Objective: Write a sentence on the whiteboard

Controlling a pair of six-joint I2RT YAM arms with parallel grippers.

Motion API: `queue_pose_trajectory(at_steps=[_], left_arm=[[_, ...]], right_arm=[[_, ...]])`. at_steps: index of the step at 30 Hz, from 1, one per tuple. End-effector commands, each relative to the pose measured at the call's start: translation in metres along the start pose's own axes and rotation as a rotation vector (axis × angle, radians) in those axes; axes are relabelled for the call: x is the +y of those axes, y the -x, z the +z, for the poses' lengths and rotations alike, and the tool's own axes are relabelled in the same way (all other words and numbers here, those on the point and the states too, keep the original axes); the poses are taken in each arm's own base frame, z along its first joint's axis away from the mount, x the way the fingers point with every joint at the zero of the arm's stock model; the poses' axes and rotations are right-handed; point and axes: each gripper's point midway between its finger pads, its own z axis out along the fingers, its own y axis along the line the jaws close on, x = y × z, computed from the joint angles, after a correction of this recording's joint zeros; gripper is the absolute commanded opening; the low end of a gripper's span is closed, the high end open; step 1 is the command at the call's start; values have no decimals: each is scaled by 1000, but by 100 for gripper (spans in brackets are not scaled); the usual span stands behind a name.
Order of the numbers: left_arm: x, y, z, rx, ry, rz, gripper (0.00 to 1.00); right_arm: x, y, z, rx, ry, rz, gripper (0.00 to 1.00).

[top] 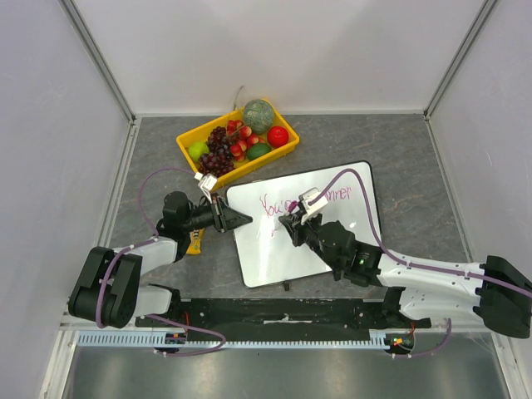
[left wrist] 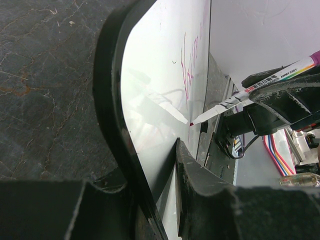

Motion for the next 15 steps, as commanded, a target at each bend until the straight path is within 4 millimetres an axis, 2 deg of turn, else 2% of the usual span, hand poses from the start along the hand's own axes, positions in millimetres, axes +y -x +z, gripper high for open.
queue_pose_trajectory(at_steps=[1,8,15], left_arm=[[18,-19,2,51,47,114,2],[17,-19,2,50,45,117,2],[18,-19,2,50,46,116,2]], right_arm=[[-7,-4,-5,21,-24,-16,0],[-9,-20,-9,56,-11,-8,0],[-10,-24,-14,59,-3,-4,0]])
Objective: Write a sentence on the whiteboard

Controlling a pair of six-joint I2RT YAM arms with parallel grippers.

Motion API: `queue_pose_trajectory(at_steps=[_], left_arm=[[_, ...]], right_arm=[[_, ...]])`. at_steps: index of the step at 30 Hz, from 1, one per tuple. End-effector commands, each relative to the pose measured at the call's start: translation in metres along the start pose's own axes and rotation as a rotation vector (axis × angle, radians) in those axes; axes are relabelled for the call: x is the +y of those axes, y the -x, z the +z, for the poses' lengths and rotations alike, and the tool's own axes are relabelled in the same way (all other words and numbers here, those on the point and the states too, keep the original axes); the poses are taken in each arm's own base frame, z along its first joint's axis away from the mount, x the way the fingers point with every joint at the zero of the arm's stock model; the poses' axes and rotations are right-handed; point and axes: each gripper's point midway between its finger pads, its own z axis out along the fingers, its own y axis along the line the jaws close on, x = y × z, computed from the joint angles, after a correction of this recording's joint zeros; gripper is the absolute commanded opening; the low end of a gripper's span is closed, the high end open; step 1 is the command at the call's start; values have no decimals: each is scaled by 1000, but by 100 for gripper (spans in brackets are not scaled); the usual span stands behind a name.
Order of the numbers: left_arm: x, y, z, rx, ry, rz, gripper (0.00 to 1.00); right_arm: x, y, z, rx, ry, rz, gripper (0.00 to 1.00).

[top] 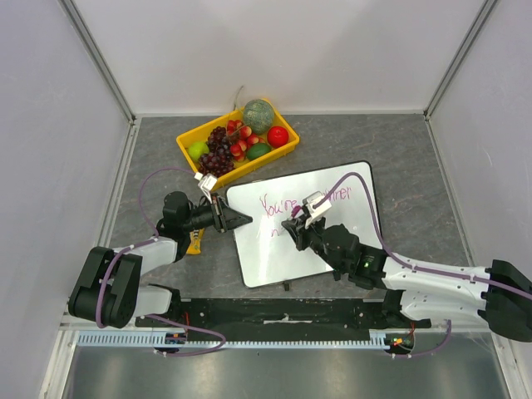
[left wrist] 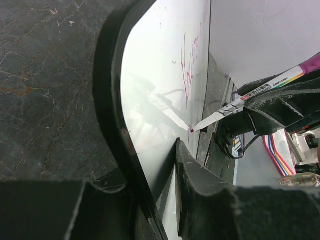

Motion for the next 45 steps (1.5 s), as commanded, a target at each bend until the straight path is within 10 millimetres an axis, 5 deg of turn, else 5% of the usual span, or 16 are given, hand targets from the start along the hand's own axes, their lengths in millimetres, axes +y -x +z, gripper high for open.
queue_pose_trajectory(at_steps=[1,16,26,45], left_arm=[[17,-19,2,50,45,118,2],[17,-20,2,51,45,114,2],[17,-19,2,49,46,115,2],[17,-19,2,51,45,114,2]], right_arm=[[-8,-11,-4,32,-26,-19,0],[1,57,-7,-127,2,47,0],[-16,45,4,-86,-53,69,0],[-15,25,-1,-50,-14,74,0]])
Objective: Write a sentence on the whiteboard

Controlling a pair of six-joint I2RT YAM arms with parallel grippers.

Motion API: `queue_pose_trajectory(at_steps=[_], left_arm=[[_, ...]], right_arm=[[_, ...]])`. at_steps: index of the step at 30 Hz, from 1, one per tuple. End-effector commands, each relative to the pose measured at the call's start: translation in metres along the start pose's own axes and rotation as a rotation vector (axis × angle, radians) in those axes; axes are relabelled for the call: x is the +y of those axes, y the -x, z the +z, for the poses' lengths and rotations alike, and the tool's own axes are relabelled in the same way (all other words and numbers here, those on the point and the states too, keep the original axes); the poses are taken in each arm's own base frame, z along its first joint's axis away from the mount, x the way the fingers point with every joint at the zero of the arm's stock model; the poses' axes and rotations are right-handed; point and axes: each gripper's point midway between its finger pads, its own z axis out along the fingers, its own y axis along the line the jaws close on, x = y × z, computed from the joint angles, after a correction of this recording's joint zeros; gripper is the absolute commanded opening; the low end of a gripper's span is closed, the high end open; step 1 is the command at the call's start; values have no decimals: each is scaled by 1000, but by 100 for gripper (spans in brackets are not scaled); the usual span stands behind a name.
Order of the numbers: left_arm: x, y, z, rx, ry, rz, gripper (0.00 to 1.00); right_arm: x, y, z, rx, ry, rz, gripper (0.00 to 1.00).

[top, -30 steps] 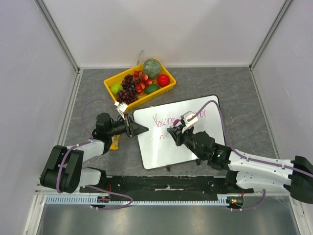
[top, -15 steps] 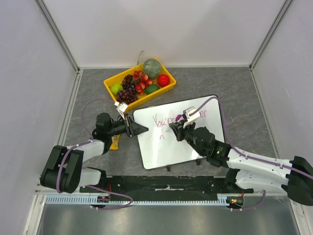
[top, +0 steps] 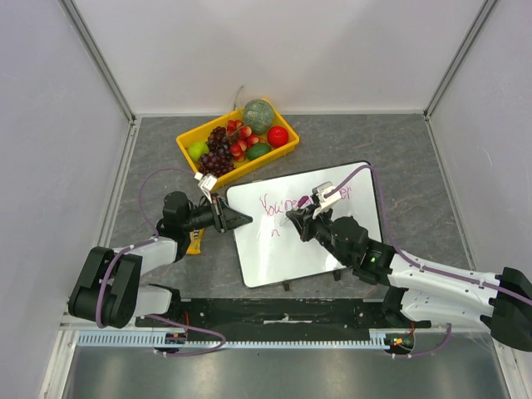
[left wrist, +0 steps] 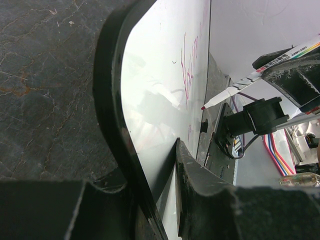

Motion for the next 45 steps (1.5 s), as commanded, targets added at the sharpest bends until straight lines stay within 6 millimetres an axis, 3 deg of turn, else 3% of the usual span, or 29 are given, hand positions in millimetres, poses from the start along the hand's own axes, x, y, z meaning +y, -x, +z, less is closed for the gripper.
queue_pose_trajectory(at_steps=[1,14,26,45], left_arm=[[17,-20,3,53,43,116,2],[18,-19,2,50,47,115,2],[18,-20,3,53,47,113,2],[18,-19,2,51,46,115,2]], right_arm=[[-2,-4,-1,7,-1,10,0],[-12,-20,3,37,-55,-4,0],[-5,-33,6,85,-16,-27,0],[-21,-51,-6,138,-70,-37,0]])
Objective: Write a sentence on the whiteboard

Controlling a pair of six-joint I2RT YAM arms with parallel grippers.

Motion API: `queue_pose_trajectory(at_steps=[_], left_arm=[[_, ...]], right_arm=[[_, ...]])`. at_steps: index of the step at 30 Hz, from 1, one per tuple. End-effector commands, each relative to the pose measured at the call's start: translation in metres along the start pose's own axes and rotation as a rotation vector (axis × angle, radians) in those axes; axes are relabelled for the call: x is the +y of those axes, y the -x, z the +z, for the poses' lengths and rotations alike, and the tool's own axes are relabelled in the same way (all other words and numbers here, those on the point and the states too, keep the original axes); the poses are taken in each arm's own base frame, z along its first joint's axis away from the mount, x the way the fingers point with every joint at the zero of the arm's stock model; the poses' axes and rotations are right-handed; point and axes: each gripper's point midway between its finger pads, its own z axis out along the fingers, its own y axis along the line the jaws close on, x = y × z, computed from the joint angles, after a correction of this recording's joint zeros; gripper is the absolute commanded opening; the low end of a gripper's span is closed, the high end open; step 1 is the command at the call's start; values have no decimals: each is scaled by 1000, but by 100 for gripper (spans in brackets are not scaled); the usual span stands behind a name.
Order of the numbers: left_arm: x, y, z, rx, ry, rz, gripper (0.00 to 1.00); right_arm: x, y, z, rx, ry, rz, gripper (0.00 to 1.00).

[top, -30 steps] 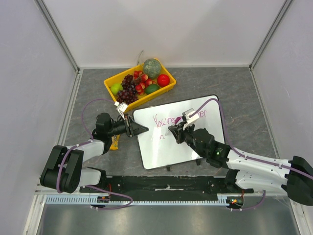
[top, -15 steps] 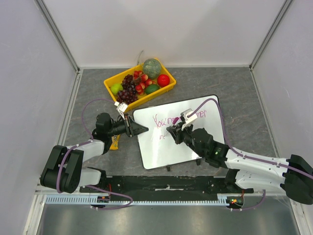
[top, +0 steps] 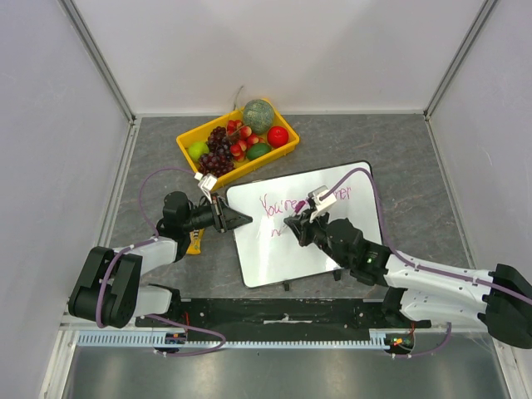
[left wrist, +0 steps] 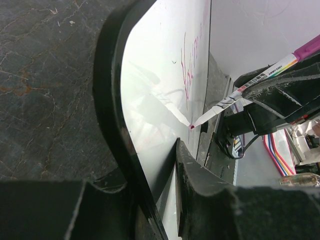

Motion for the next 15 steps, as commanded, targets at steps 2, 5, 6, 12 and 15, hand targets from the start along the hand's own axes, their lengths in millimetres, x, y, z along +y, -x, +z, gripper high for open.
queue_pose_trajectory(at_steps=[2,5,6,12,15], left_arm=[[17,-19,2,50,46,116,2],[18,-20,2,51,47,116,2],[17,-19,2,50,46,116,2],[18,-19,2,50,48,115,2],[17,-19,2,50,46,115,2]], right_arm=[[-26,-21,-8,59,-102,-47,0],[-30,-16,-9,41,-130,-44,0],[-31,-13,-9,34,-135,-43,0],[-32,3,-6,-5,-163,-44,0],[-30,10,-4,-17,-162,-48,0]])
